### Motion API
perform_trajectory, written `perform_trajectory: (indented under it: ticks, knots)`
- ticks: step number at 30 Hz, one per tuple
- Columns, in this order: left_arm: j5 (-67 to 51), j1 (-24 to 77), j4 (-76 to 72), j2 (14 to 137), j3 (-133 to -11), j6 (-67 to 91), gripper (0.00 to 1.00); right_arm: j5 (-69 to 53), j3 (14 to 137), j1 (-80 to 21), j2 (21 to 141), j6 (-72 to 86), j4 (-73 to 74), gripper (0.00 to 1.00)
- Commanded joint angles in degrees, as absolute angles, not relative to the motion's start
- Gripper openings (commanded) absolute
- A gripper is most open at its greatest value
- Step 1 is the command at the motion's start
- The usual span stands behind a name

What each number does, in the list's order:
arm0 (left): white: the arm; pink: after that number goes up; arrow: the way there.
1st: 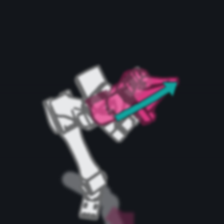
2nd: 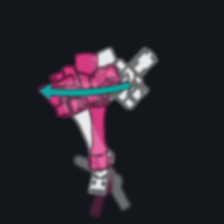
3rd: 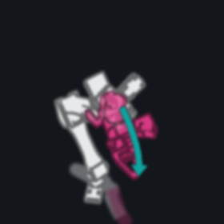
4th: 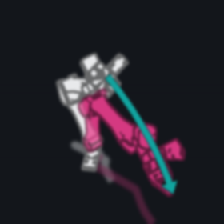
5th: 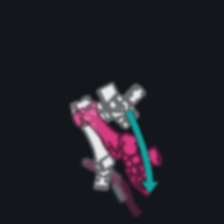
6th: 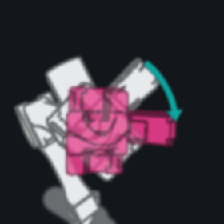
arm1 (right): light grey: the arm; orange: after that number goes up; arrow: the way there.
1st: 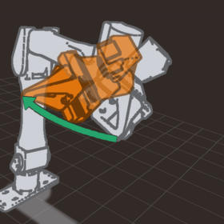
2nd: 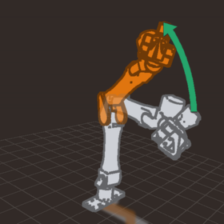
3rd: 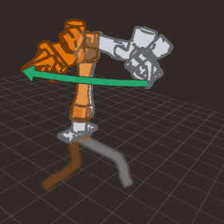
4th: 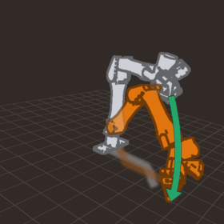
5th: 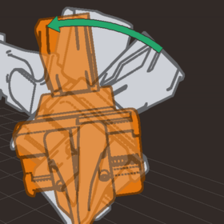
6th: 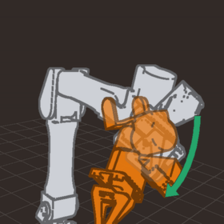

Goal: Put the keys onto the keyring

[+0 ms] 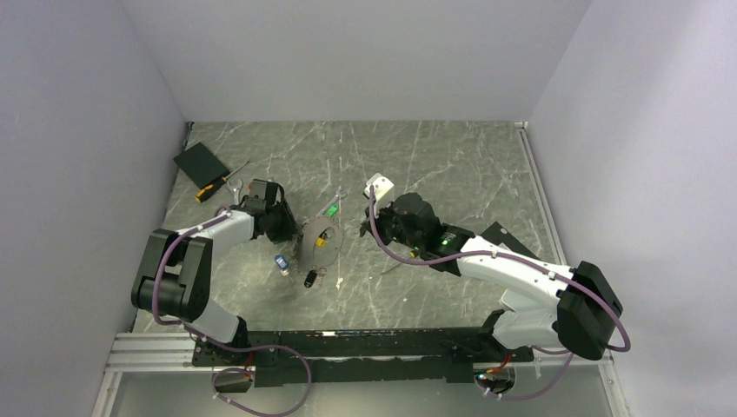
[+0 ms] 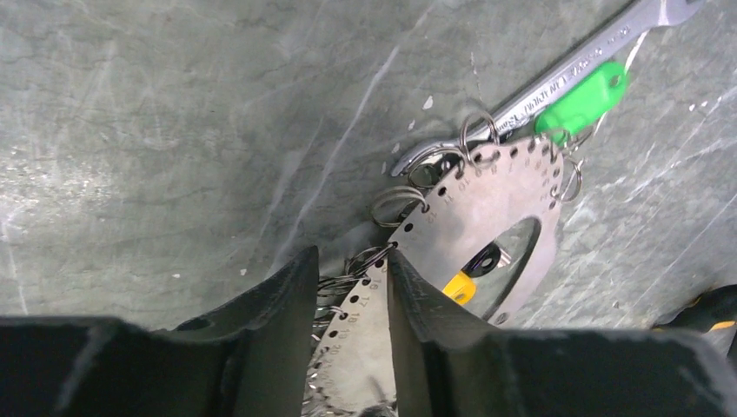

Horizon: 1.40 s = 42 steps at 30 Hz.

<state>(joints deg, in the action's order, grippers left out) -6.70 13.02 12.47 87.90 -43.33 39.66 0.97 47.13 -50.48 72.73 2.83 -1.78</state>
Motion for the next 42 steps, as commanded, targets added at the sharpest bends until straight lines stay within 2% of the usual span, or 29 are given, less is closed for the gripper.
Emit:
perform_trajectory:
  ticks: [1, 7, 12, 22, 27, 35, 42]
  knots:
    - [-8.5, 13.9, 11.3, 88.0, -41.7, 39.0, 0.32, 0.5, 48.3, -50.8, 72.8, 3.4, -3.2, 0.0]
    - [-7.0, 14.5, 12.2, 83.7, -41.1, 38.0, 0.12, 0.6, 48.5, -50.8, 73.0, 3.3, -3.0, 0.0]
    - [-7.1, 14.9, 12.7, 79.5, -40.9, 36.1, 0.0, 0.8, 48.4, -50.8, 73.2, 3.3, -3.0, 0.0]
    - [-3.2, 16.8, 16.1, 74.1, -40.7, 32.4, 0.0, 0.9, 48.5, -50.8, 73.2, 3.3, -2.9, 0.0]
    - [3.9, 18.5, 21.7, 68.3, -43.8, 31.6, 0.0, 0.8, 48.5, -50.8, 73.2, 3.4, -2.9, 0.0]
    - [11.6, 19.8, 37.2, 66.4, -60.2, 24.5, 0.0, 1.8, 47.2, -50.8, 71.1, 4.1, -4.3, 0.0]
    - [13.3, 23.8, 55.0, 78.2, -75.7, 14.2, 0.0, 3.8, 45.9, -50.8, 67.6, 6.5, -4.7, 0.0]
